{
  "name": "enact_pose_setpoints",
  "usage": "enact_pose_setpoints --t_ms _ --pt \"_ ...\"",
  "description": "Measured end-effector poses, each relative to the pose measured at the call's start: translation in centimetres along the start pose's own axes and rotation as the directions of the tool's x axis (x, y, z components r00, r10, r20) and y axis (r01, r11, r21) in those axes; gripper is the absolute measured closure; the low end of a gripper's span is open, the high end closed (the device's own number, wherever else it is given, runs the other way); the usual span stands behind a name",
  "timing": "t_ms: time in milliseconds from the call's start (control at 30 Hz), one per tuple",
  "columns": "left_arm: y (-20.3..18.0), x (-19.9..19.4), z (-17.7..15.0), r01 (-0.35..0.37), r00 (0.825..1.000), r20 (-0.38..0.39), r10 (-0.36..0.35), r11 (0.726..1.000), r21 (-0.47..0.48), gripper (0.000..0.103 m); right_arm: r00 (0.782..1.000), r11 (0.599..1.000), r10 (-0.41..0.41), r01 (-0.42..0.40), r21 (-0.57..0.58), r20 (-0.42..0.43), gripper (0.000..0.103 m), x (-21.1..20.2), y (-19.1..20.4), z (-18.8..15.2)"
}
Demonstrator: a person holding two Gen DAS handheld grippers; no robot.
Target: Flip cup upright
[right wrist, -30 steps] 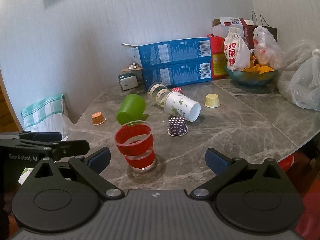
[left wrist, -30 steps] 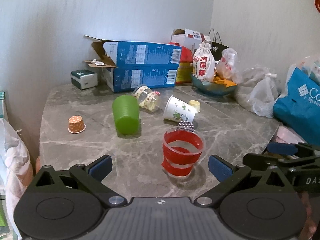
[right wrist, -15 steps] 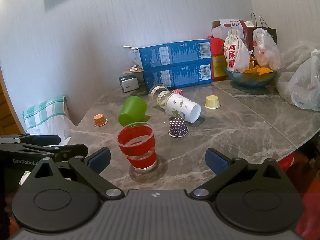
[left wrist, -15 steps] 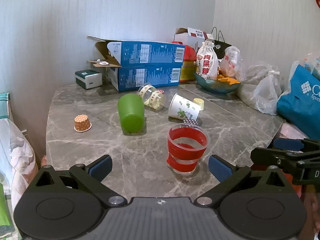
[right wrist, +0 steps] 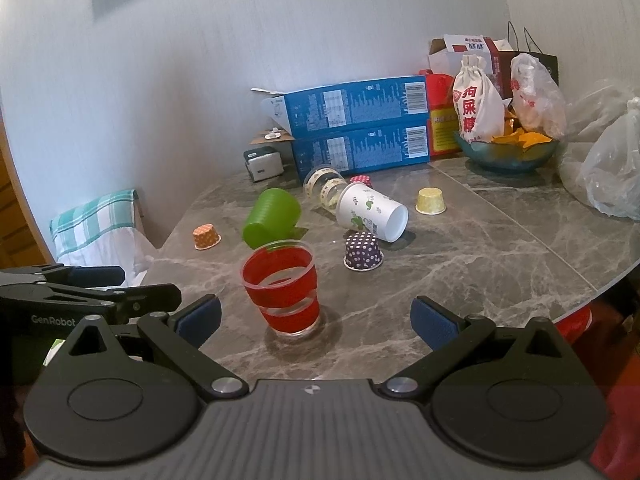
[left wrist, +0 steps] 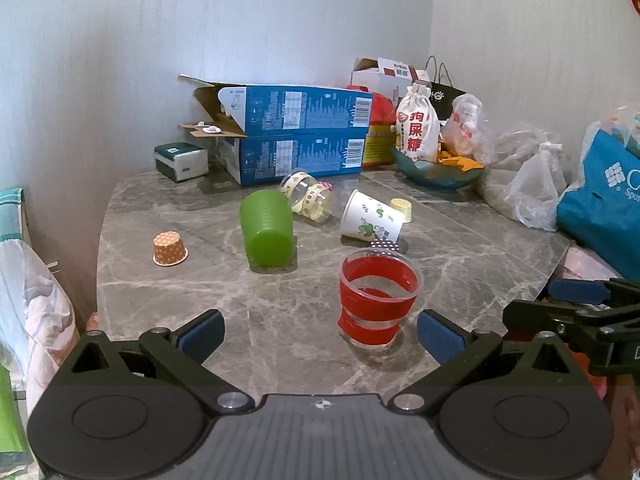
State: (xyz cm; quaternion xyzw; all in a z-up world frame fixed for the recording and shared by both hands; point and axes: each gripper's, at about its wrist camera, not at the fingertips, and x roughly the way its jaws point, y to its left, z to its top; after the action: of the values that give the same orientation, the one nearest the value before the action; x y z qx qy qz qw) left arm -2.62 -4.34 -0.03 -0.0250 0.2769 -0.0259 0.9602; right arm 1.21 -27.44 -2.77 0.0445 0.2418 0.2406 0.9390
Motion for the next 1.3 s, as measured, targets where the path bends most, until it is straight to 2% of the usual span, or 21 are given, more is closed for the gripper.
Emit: enact_pose_setpoints --t_ms 1300 --pt "-0.51 0.28 -0.11 0.029 1.0 -0.006 -0.029 1.0 0.004 0.0 1.0 1.0 -0.002 0.003 0.008 -0.014 0.001 0.2 -0.48 -0.18"
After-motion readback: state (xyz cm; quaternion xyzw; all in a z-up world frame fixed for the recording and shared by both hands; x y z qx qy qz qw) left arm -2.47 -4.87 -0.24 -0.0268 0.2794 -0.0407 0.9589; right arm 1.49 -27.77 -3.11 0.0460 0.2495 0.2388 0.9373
